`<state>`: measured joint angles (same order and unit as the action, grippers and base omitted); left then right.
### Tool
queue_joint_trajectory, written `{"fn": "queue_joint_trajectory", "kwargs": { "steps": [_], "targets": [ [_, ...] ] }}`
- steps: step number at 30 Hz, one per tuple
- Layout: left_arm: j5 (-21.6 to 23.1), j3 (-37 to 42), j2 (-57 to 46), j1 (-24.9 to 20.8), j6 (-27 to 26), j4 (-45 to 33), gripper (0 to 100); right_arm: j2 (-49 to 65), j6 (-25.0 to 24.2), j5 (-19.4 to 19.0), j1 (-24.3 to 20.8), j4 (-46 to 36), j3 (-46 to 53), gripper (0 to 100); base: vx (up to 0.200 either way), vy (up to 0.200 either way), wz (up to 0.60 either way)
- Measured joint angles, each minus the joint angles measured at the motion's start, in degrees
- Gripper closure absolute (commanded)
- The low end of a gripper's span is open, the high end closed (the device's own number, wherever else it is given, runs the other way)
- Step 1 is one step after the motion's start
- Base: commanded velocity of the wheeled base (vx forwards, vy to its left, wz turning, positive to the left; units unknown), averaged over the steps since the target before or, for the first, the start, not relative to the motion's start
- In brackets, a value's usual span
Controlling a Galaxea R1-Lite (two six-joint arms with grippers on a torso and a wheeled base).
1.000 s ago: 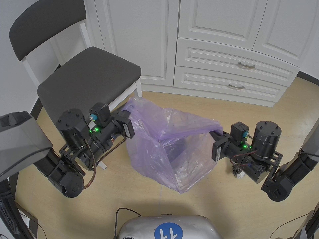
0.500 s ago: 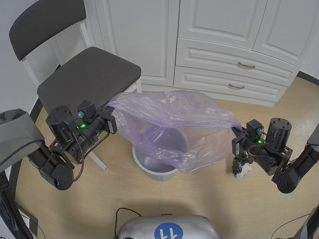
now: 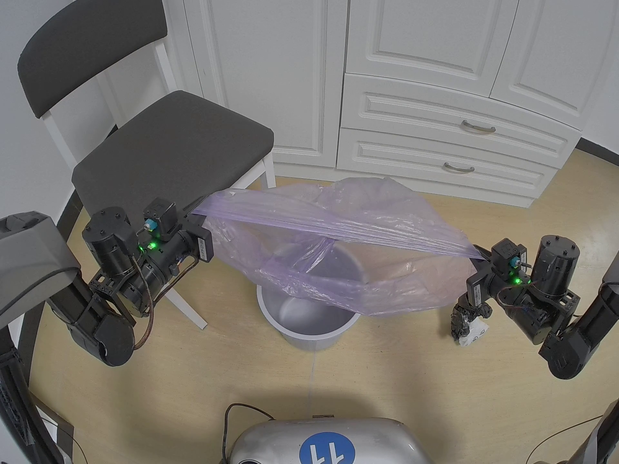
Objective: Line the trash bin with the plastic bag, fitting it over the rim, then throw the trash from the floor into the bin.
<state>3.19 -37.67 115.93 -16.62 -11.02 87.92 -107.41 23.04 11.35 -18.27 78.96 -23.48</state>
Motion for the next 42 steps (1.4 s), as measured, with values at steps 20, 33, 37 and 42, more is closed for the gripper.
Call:
{"fn": "queue_joint_trajectory", "kwargs": {
  "steps": [20, 33, 37, 42],
  "targets": [
    [-6.14, 1.26, -1.13, 2.21, -15.80, 0.16, 100, 2.71, 10.07, 2.63, 0.61, 1.01, 4.46, 100, 0.000, 0.000, 0.00],
    [-6.63, 1.01, -0.99, -0.91, -16.21, 0.82, 100, 0.57, 14.04, -2.84, 0.12, 9.89, 7.02, 100, 0.000, 0.000, 0.00],
    [-6.34, 1.16, -0.85, -3.00, -16.13, 0.84, 100, 0.99, 14.09, -5.28, -0.66, 9.94, 7.34, 100, 0.000, 0.000, 0.00],
    [-2.22, 0.52, -0.69, -4.28, -16.26, 0.68, 100, 1.13, 15.19, -9.39, -0.99, 9.95, 5.71, 100, 0.000, 0.000, 0.00]
  ]
}}
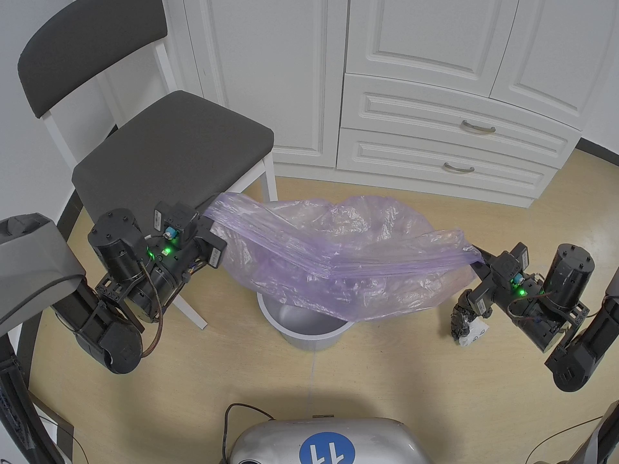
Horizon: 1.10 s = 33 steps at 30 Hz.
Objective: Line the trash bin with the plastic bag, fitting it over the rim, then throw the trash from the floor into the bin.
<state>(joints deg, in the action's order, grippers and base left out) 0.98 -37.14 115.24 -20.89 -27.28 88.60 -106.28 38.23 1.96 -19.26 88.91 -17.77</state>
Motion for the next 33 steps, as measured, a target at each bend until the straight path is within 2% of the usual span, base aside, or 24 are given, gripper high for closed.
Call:
{"fn": "queue_joint_trajectory", "kwargs": {
  "steps": [4, 6, 11, 15, 19, 22, 25, 33],
  "targets": [
    [8.30, -1.69, 0.06, -1.58, -0.38, -0.24, 100, -0.45, 2.17, -5.55, -0.20, 0.05, -4.24, 100, 0.000, 0.000, 0.00],
    [10.81, -3.04, 0.22, -3.02, -0.52, -0.28, 100, -1.16, 3.05, -8.23, -0.52, 0.07, -7.06, 100, 0.000, 0.000, 0.00],
    [13.86, -5.77, 1.40, -7.72, -0.71, -0.37, 100, -3.73, 3.80, -12.50, -3.11, -0.80, -12.32, 100, 0.000, 0.000, 0.00],
    [15.34, -6.62, 2.84, -11.19, -0.71, -0.41, 100, -5.22, 3.38, -15.15, -6.25, -6.92, -15.32, 100, 0.000, 0.000, 0.00],
    [15.86, -6.73, 4.41, -13.73, -0.61, -0.46, 100, -6.49, 0.46, -16.24, -9.48, -9.18, -17.51, 100, 0.000, 0.000, 0.00],
    [15.85, -6.73, 5.60, -14.43, -0.30, -0.41, 100, -7.69, -4.44, -16.19, -11.03, -8.61, -18.05, 100, 0.000, 0.000, 0.00],
    [15.77, -6.73, 7.17, -14.19, 0.09, -0.39, 100, -9.68, -8.01, -15.95, -11.91, -6.74, -18.27, 100, 0.000, 0.000, 0.00],
    [15.80, -9.33, 12.63, -11.43, 1.96, -0.30, 100, -17.26, -12.47, -15.77, -11.96, -2.50, -20.00, 100, 0.000, 0.000, 0.00]
  ]
}}
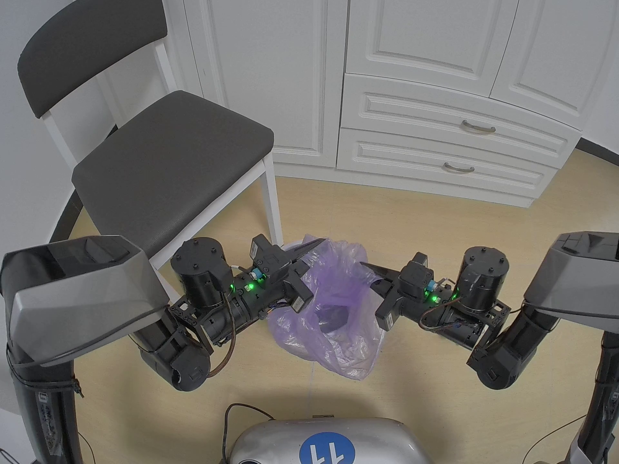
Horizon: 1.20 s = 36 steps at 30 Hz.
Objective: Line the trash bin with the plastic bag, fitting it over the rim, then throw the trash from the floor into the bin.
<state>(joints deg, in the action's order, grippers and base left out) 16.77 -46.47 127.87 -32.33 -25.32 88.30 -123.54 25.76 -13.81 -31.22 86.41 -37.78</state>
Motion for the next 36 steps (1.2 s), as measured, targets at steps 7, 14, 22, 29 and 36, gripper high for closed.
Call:
{"fn": "queue_joint_trajectory", "kwargs": {
  "steps": [7, 14, 22, 29, 36],
  "targets": [
    [0.00, -2.50, 3.58, 1.82, 2.47, -0.05, 100, -8.07, -5.27, 0.05, 0.79, -0.09, -6.31, 100, 0.000, 0.000, 0.00],
    [0.05, -3.47, 4.94, 2.95, 4.13, -0.05, 100, -14.99, -12.63, 0.99, 1.10, -1.28, -16.71, 100, 0.000, 0.000, 0.00],
    [0.02, -1.62, 2.56, 3.62, 5.34, 0.05, 100, -19.49, -22.10, 4.21, -2.24, -4.66, -24.60, 100, 0.000, 0.000, 0.00],
    [0.17, 0.80, -0.83, 3.54, 6.69, 0.05, 100, -21.22, -23.38, 6.12, -5.11, -6.97, -26.14, 100, 0.000, 0.000, 0.00],
    [0.22, -0.49, -0.13, 4.39, 8.96, -0.06, 100, -23.04, -23.47, 6.53, -3.51, -10.20, -30.82, 100, 0.000, 0.000, 0.00]
  ]
}}
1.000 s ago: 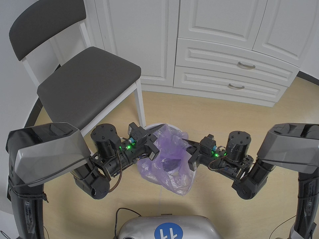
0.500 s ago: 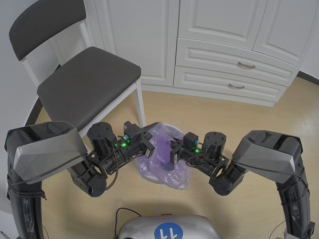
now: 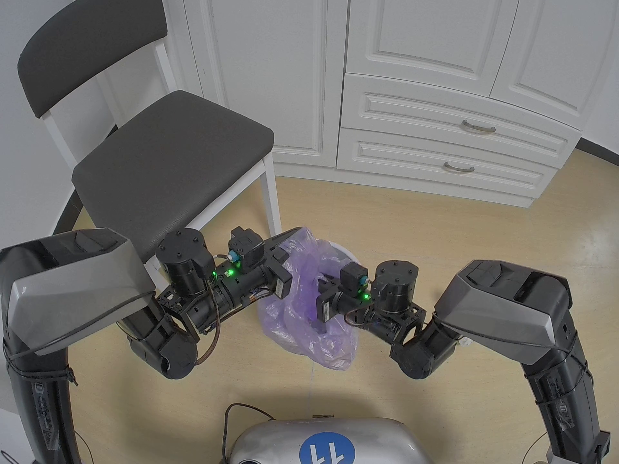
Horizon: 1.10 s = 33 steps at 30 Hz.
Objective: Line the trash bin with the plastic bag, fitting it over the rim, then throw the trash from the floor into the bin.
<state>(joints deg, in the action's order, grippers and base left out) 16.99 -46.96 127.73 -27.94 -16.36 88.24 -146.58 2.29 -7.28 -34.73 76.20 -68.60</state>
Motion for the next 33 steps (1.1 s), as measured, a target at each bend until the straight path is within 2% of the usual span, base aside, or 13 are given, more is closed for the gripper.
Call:
{"fn": "queue_joint_trajectory", "kwargs": {
  "steps": [4, 10, 13, 25, 33],
  "targets": [
    [0.02, -3.51, 2.23, 1.45, 0.55, -0.02, 100, -0.77, -0.51, 0.48, 2.60, -2.30, -4.75, 100, 0.000, 0.000, 0.00],
    [-0.35, -10.20, 6.30, 3.41, 3.96, -0.13, 100, -1.57, -5.46, 1.12, 5.88, -6.38, -11.28, 100, 0.000, 0.000, 0.00],
    [-0.57, -13.20, 8.40, 3.88, 4.84, -0.22, 100, -1.83, -5.81, 1.71, 6.81, -6.57, -12.87, 100, 0.000, 0.000, 0.00],
    [-5.47, -26.71, 15.76, 5.34, 7.50, -4.73, 100, 1.12, -7.73, 4.06, 10.51, -5.86, -14.04, 100, 0.000, 0.000, 0.00],
    [-6.52, -28.78, 17.99, 4.52, 8.24, -4.60, 100, 2.80, -9.35, 4.44, 12.00, -4.90, -13.24, 100, 0.000, 0.000, 0.00]
  ]
}}
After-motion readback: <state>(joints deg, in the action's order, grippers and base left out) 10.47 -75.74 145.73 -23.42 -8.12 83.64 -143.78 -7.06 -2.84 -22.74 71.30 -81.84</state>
